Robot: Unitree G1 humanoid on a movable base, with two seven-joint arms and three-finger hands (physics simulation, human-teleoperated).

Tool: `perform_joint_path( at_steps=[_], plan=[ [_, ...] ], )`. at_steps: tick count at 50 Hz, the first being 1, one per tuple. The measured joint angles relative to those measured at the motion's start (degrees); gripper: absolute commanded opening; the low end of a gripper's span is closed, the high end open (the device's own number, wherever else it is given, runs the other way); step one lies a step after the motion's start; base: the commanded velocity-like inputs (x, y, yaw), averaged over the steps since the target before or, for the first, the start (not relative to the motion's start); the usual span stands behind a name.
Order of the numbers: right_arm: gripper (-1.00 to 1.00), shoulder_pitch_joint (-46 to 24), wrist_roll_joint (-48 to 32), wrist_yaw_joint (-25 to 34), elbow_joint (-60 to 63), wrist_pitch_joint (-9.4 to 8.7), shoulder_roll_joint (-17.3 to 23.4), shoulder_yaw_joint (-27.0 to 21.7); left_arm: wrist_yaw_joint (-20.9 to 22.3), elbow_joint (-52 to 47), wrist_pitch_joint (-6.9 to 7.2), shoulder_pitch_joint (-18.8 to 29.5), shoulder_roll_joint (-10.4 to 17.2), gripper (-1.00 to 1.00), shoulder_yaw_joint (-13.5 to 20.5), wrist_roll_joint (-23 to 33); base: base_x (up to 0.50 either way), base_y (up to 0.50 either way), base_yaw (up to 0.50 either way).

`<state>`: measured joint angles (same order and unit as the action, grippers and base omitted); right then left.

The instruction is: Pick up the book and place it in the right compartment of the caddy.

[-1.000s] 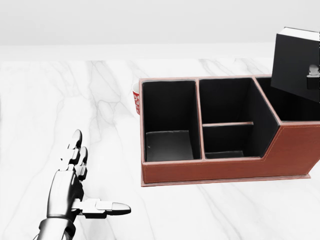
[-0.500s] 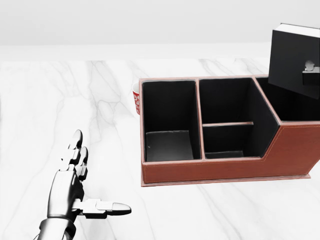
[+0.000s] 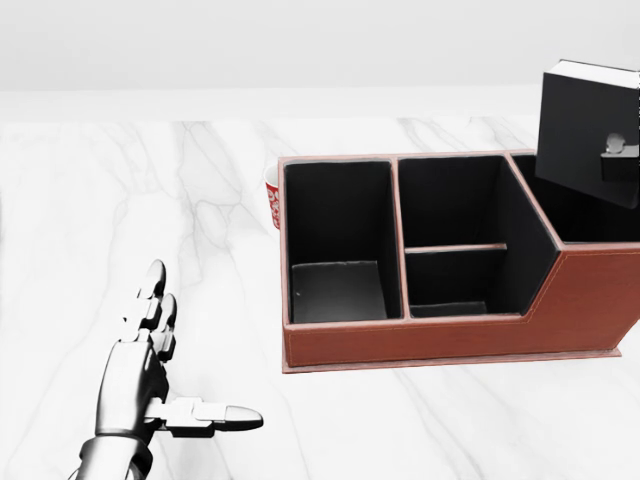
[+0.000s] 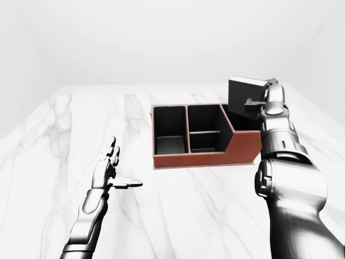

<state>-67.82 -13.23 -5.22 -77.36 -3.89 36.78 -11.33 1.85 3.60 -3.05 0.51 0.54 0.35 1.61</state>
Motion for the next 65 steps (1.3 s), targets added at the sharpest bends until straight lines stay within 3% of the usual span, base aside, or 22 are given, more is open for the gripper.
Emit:
perform_joint_path(
  at_steps=[65],
  plan=[
    [-1.0,5.42,-1.65,-2.11,-0.78,1.85,-0.52,-0.67,0.12,0.35,-0.12,0.23,0.07,1.0,0.11,-0.04,0.0,0.0,0.0]
  ],
)
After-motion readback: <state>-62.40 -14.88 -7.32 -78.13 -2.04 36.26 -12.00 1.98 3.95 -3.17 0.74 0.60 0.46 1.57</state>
